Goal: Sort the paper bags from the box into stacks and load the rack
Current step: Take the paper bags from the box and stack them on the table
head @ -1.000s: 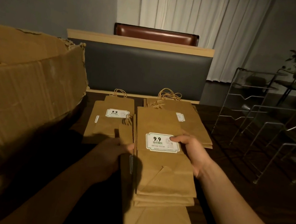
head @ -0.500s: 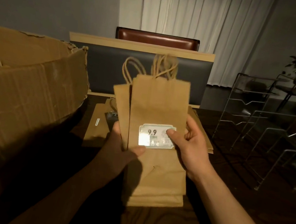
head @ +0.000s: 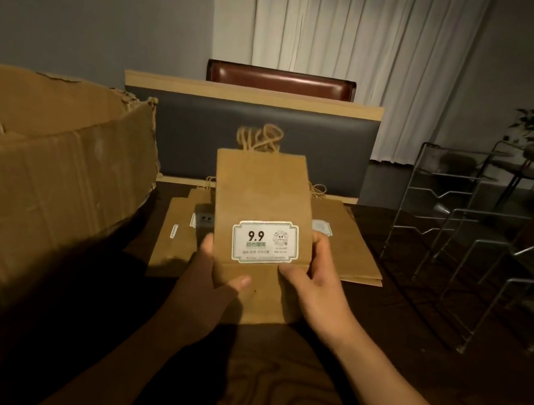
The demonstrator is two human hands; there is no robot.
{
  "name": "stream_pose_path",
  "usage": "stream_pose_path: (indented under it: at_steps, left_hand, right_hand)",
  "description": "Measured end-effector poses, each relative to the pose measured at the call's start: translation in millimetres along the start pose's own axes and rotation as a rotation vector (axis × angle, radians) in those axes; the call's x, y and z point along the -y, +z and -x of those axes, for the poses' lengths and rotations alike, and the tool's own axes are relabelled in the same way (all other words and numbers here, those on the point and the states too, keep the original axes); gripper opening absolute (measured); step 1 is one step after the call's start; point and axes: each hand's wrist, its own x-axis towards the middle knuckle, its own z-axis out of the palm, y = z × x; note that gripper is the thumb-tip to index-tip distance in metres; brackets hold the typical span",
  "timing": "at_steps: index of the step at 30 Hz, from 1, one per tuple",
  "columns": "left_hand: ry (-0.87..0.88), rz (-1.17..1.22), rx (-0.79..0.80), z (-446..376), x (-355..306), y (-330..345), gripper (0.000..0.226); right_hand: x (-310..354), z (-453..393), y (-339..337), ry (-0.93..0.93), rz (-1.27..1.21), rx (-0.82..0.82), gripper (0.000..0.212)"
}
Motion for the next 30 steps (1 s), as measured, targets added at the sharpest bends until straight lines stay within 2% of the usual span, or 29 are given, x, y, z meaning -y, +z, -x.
stream_pose_path:
  at_steps: [2,6,10,13,16,18,22,26,30]
  left_hand:
    - [0.022,-0.014,-0.046,-2.3,-0.1,-1.0,0.078]
    - [-0.005,-0.049,0.052,-0.6,-2.7,-5.3,0.087]
    - [0.022,-0.093,0.021,2.0,-10.7,-10.4,0.091]
    - [0.018,-0.090,0.054,0.1,-9.3,-9.5,0.077]
    - [0.012,-0.035,0.121,-1.3,-6.3,-10.2,0.052]
    - [0.002,-0.042,0.164,-2.3,-4.6,-10.4,0.048]
    - [-0.009,-0.091,0.169,-4.5,-2.3,-11.4,0.064]
    - [-0.010,-0.077,0.067,-5.9,0.7,-15.2,0.064]
    - [-0.025,-0.067,0.078,-4.8,1.5,-9.1,0.069]
  right_hand:
    - [1.7,0.7,-0.5,0.001,-0.018,0.012,0.047]
    - [-2.6,3.8,-2.2,0.069,0.019,0.124,0.062]
    - [2.8,1.9,-1.7,-0.009,0.005,0.065,0.065]
    - [6.2,1.6,-1.8,-0.013,-0.041,0.041,0.062]
    - [11.1,-1.9,-11.5,-0.036,-0.089,0.006,0.062]
    - [10.6,-3.7,-15.6,-0.017,-0.070,0.019,0.067]
    - [2.9,0.5,-11.5,0.087,0.070,0.102,0.080]
    - [-1.7,0.4,-9.2,0.119,0.119,0.115,0.078]
    - [0.6,1.0,-4.0,0.165,0.098,0.128,0.069]
